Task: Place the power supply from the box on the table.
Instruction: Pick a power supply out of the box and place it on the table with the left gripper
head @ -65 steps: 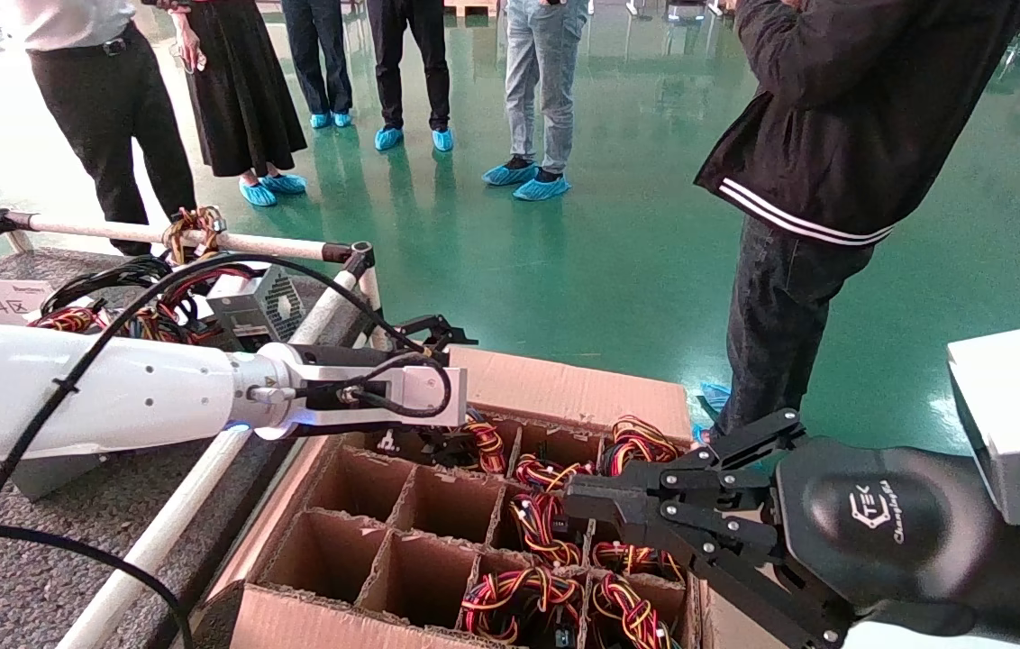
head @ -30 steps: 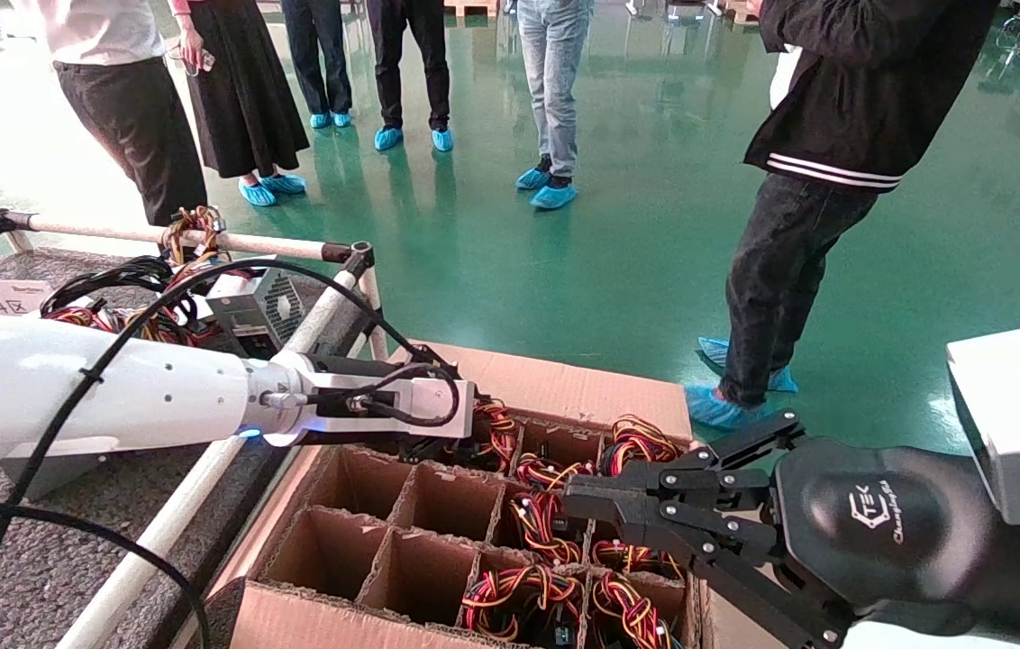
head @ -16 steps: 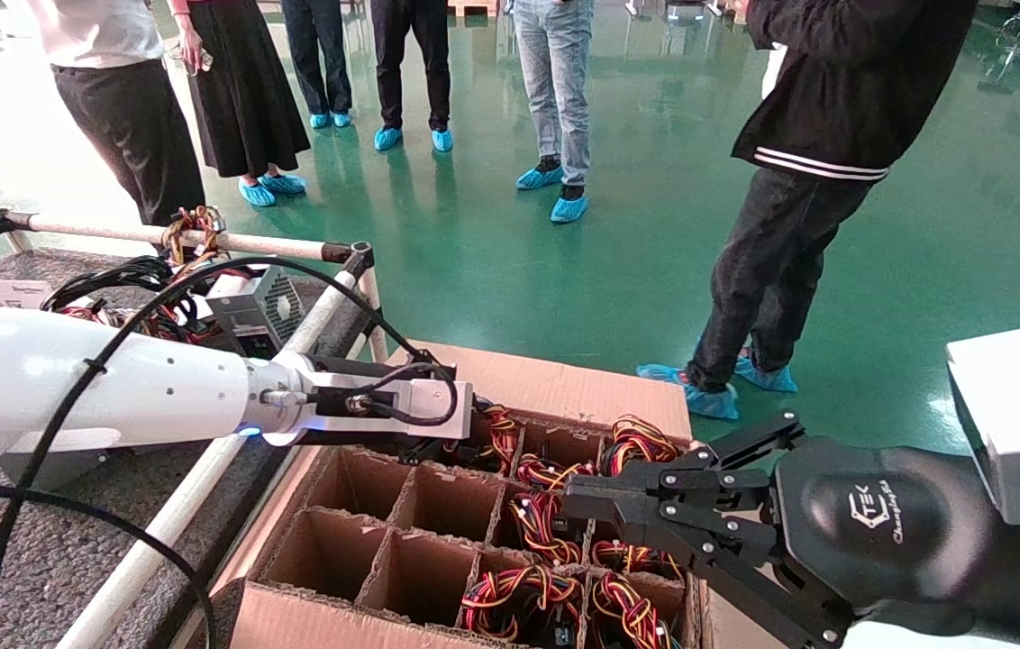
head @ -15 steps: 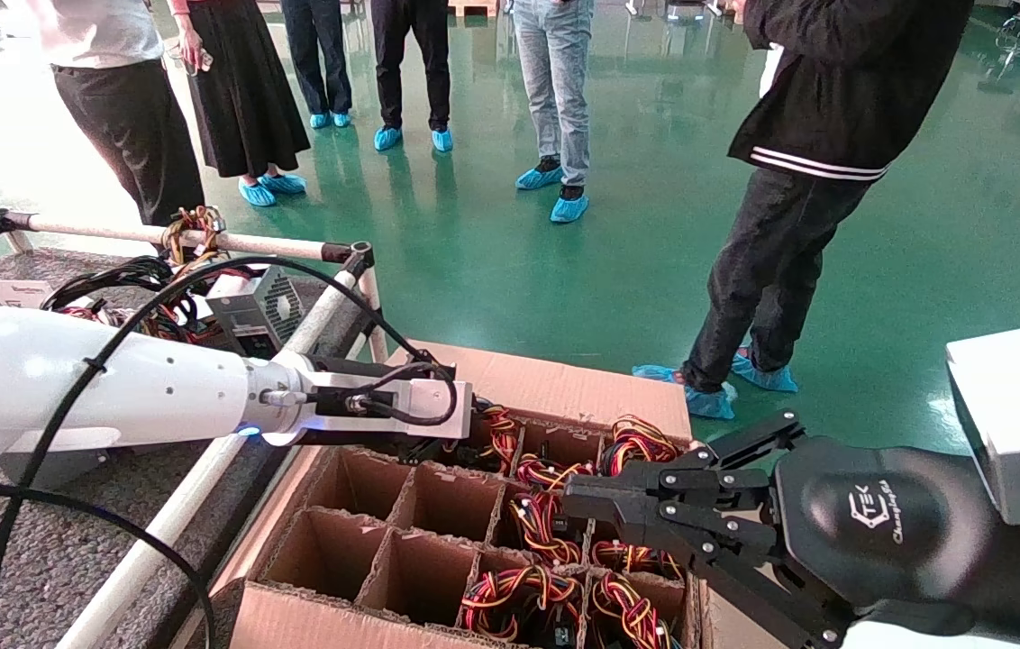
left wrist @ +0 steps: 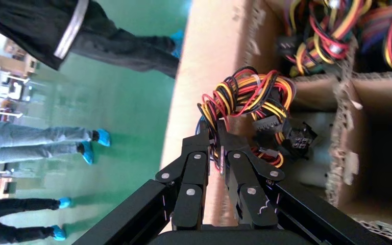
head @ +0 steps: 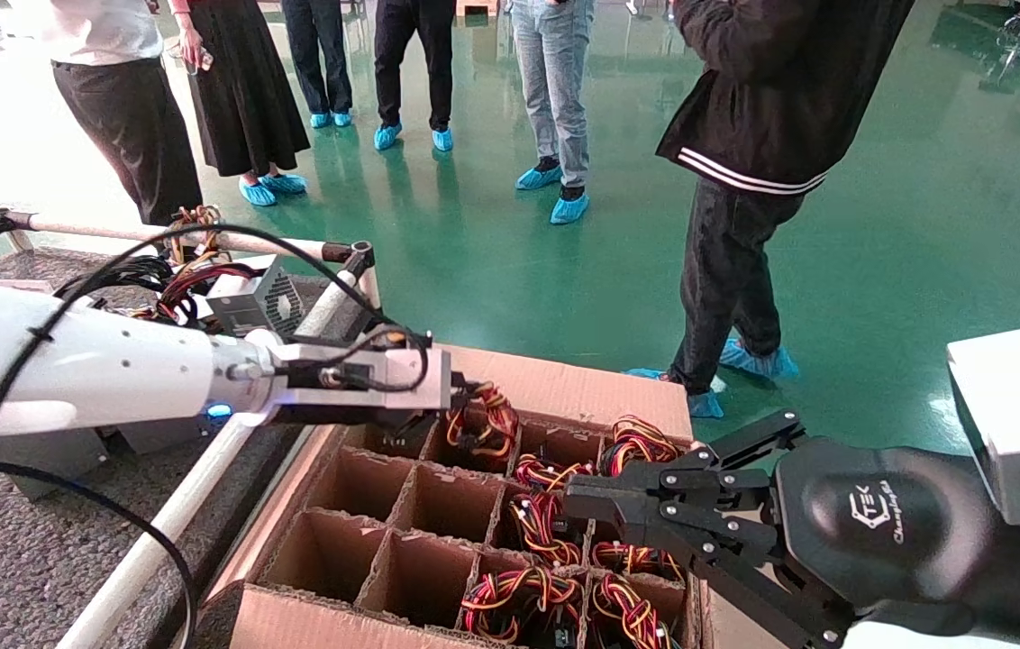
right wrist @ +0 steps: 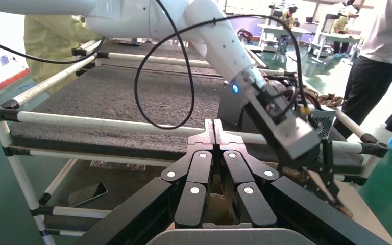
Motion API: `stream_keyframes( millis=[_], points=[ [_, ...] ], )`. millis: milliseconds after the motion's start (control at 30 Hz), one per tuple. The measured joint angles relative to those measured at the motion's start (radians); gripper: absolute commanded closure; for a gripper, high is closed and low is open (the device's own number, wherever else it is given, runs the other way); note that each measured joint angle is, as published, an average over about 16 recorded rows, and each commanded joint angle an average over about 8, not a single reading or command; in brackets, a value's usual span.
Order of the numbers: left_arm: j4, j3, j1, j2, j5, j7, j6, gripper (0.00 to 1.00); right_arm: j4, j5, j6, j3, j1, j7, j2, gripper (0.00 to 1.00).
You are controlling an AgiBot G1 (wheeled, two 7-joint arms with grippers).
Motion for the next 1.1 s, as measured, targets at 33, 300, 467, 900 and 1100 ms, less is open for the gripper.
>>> stream_keyframes(
  millis=[33,300,467,900,1100],
  points=[
    [-0.002,-0.004,-0.004,-0.006,-0.01,0.002,0.005,1.0,0.0,0.0,0.0,0.0,0.0,0.0,0.0,1.0],
    [-0.029,-0.046,-0.038,-0.056,-0.099,0.026,0.048,1.0,0.0,0.0,0.0,0.0,0.0,0.0,0.0,1.0],
    [-0.046,-0.084,-0.062,-0.088,-0.152,0.046,0.074,1.0,0.0,0.0,0.0,0.0,0.0,0.0,0.0,1.0],
    [-0.06,-0.189,-0.129,-0.134,-0.205,0.103,0.084,1.0,0.0,0.0,0.0,0.0,0.0,0.0,0.0,1.0],
    [-0.044,-0.227,-0.164,-0.136,-0.189,0.13,0.063,1.0,0.0,0.0,0.0,0.0,0.0,0.0,0.0,1.0]
  ],
)
